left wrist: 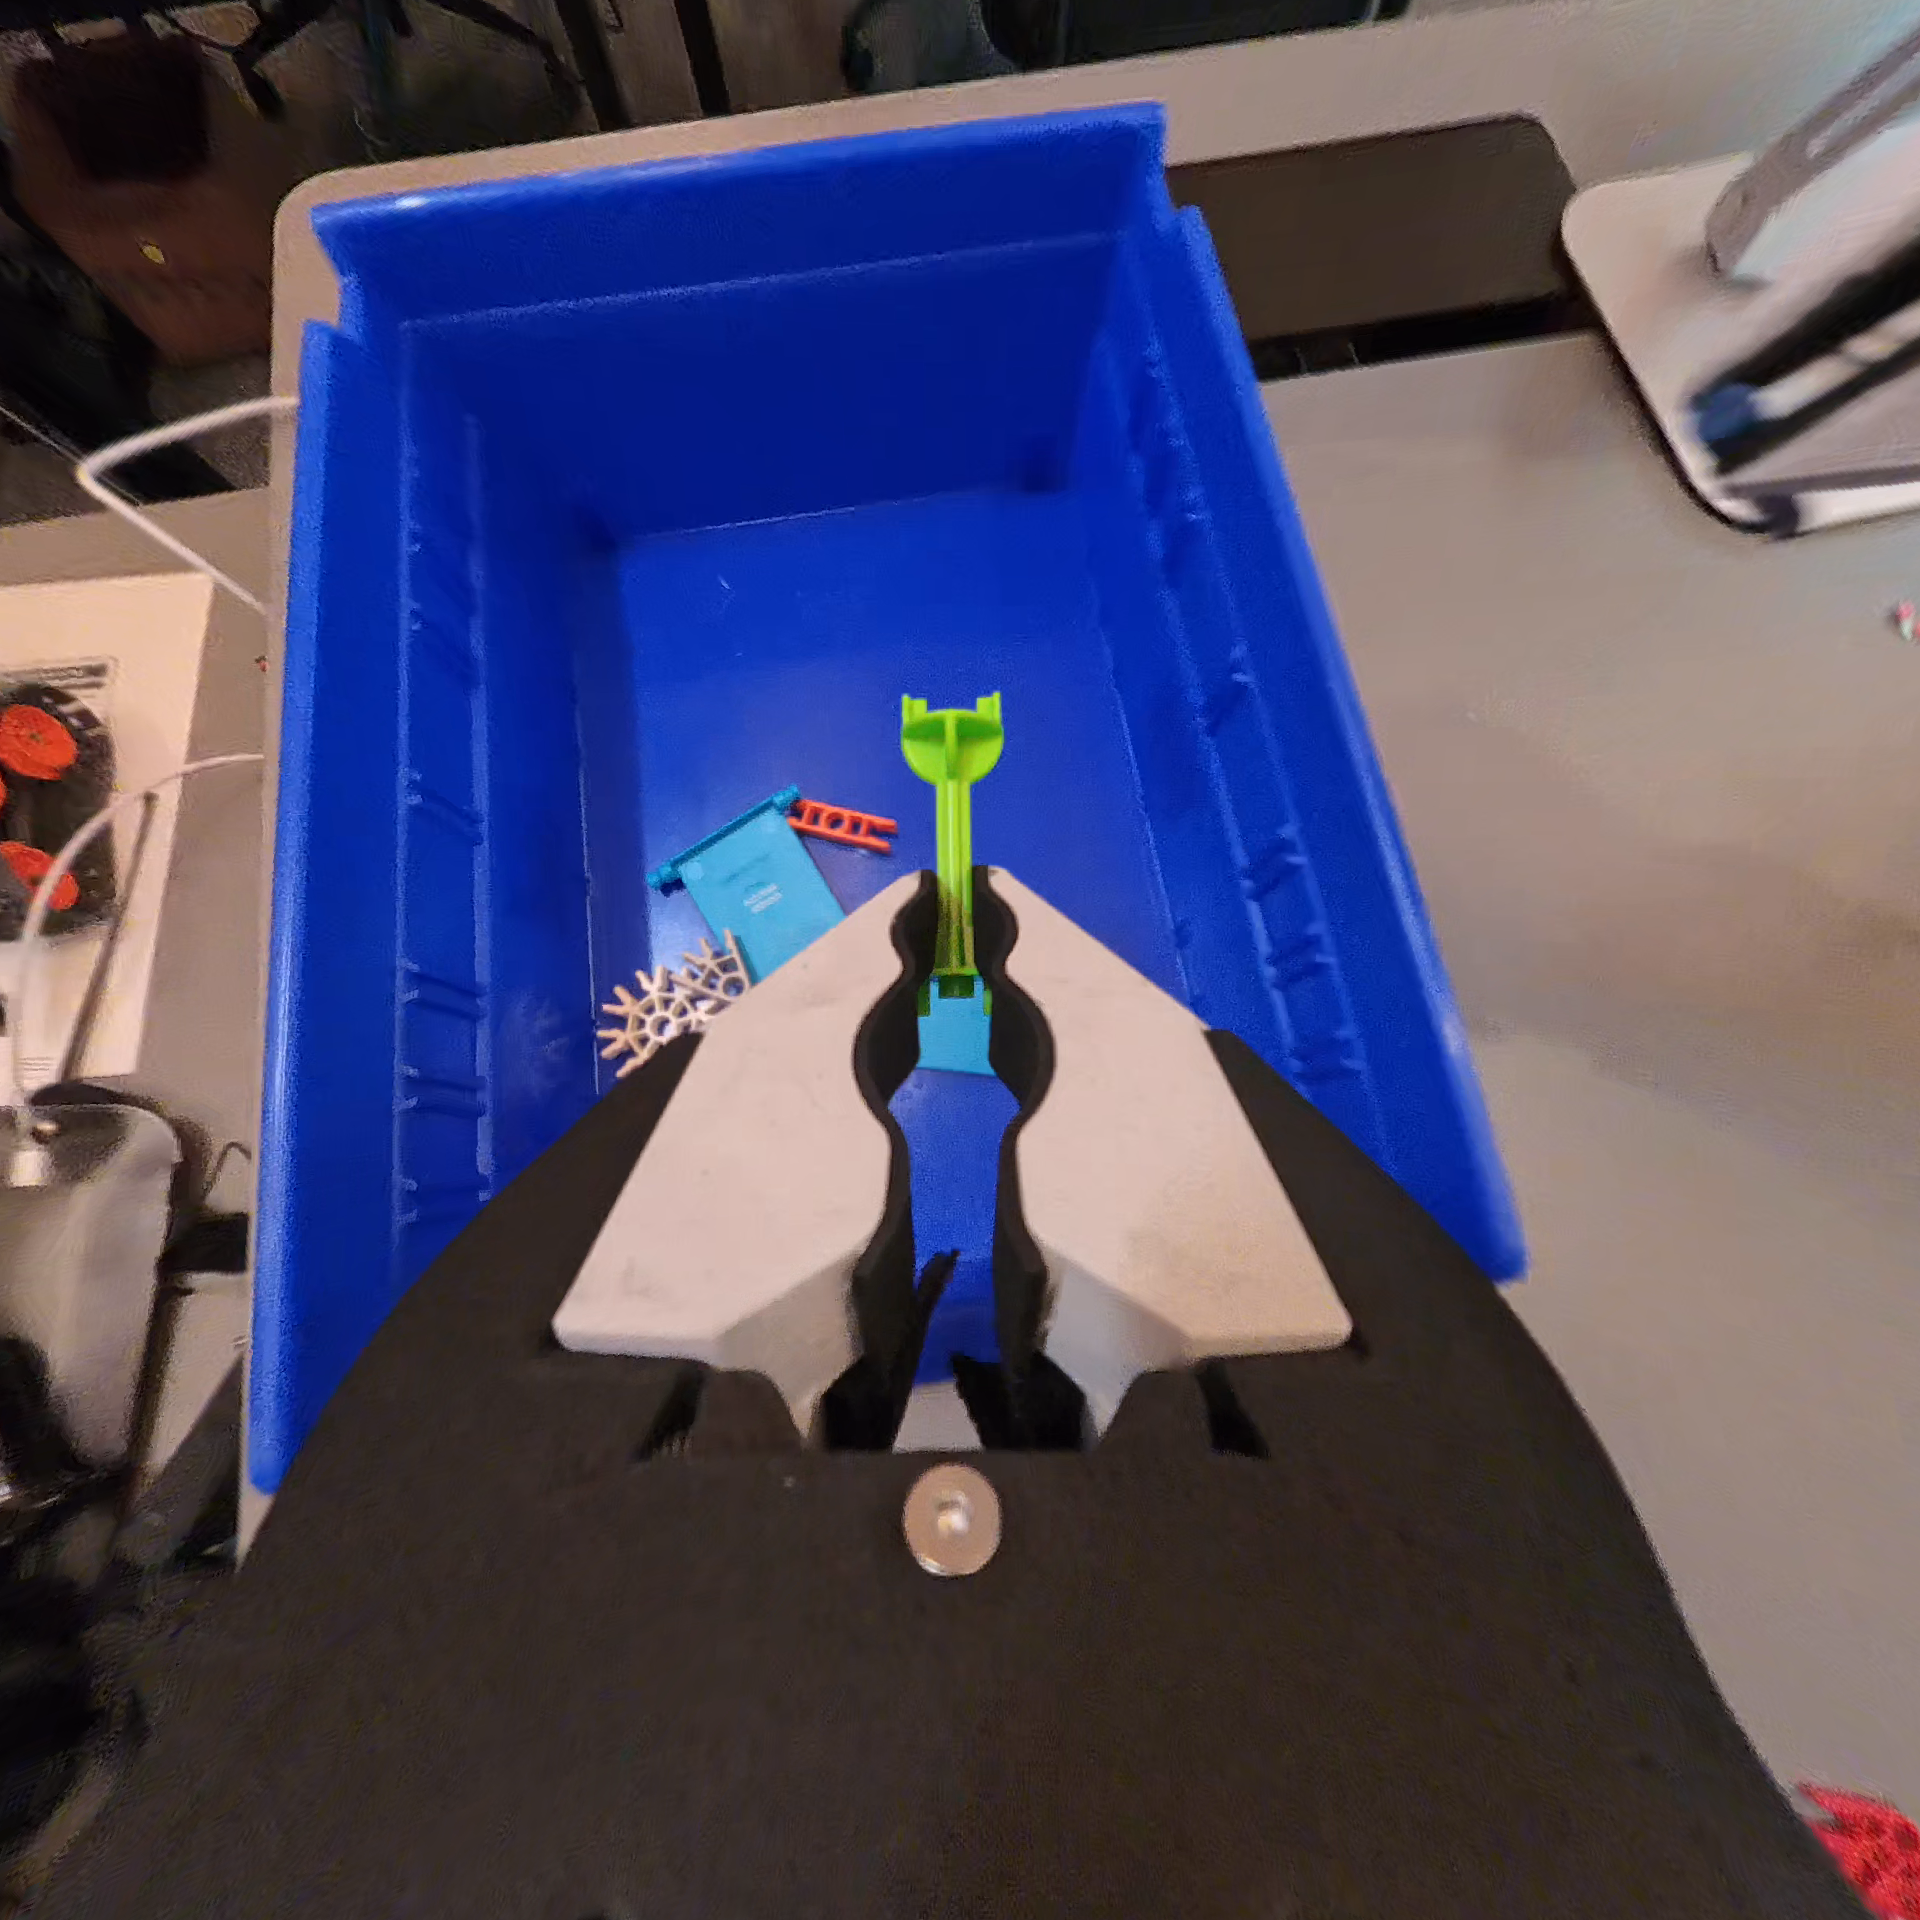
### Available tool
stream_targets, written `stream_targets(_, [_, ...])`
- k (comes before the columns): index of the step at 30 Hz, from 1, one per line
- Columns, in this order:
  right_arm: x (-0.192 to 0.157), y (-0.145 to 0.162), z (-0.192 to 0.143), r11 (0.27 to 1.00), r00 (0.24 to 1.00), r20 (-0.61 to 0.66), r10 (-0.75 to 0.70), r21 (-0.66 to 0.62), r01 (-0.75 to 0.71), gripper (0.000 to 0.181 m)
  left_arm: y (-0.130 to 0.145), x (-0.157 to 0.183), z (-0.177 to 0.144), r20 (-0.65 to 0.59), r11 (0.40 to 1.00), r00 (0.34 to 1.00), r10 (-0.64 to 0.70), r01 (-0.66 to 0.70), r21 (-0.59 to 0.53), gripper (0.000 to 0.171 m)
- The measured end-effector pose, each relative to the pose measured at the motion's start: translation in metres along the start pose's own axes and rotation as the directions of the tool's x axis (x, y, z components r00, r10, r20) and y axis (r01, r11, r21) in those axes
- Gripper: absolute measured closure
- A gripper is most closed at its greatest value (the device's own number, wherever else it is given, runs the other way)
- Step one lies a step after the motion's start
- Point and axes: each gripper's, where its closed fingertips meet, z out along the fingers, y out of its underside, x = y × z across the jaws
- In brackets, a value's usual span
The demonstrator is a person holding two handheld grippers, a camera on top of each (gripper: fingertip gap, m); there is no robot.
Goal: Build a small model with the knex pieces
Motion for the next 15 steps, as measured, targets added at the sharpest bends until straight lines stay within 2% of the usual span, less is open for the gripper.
stream_targets(1, [0.004,-0.008,0.015,1.0,1.0,-0.004,0.03,0.0,-0.03,0.156,0.005,-0.008,0.005,0.01,1.0,1.0,-0.023,0.023,0.002,0.163])
stream_targets(2, [0.003,-0.011,0.026,0.998,0.998,0.014,0.057,-0.012,-0.057,0.149,0.013,-0.015,0.009,0.026,0.998,0.998,-0.051,0.052,-0.03,0.138])
stream_targets(3, [0.003,-0.011,0.031,0.997,0.997,0.01,0.071,-0.026,-0.071,0.143,0.014,-0.015,0.007,0.024,0.997,0.997,-0.071,0.071,-0.02,0.126])
stream_targets(4, [0.004,-0.009,0.029,0.997,0.997,-0.012,0.075,-0.032,-0.075,0.13,0.009,-0.011,0.0,0.017,0.997,0.997,-0.074,0.074,0.032,0.127])
stream_targets(6, [-0.002,-0.002,0.009,0.996,0.996,-0.026,0.085,-0.021,-0.086,0.127,0.008,-0.003,-0.016,0.023,0.998,0.999,-0.032,0.03,0.062,0.124])
stream_targets(8, [-0.013,0.013,-0.028,0.996,0.994,-0.059,0.088,-0.002,-0.088,0.133,0.003,0.022,-0.037,-0.018,0.992,0.998,0.059,-0.056,0.115,0.127])
stream_targets(10, [-0.023,0.041,-0.075,0.991,0.984,-0.121,0.13,-0.009,-0.132,0.133,0.004,0.061,-0.057,-0.103,0.981,0.985,0.141,-0.124,0.151,0.125])
stream_targets(13, [-0.034,0.112,-0.161,0.977,0.94,-0.296,0.171,-0.069,-0.2,0.135,0.024,0.13,-0.079,-0.268,0.959,0.927,0.262,-0.22,0.178,0.12])
stream_targets(15, [-0.045,0.178,-0.215,0.945,0.89,-0.376,0.258,-0.093,-0.313,0.141,0.055,0.168,-0.083,-0.373,0.95,0.873,0.313,-0.289,0.12,0.116])
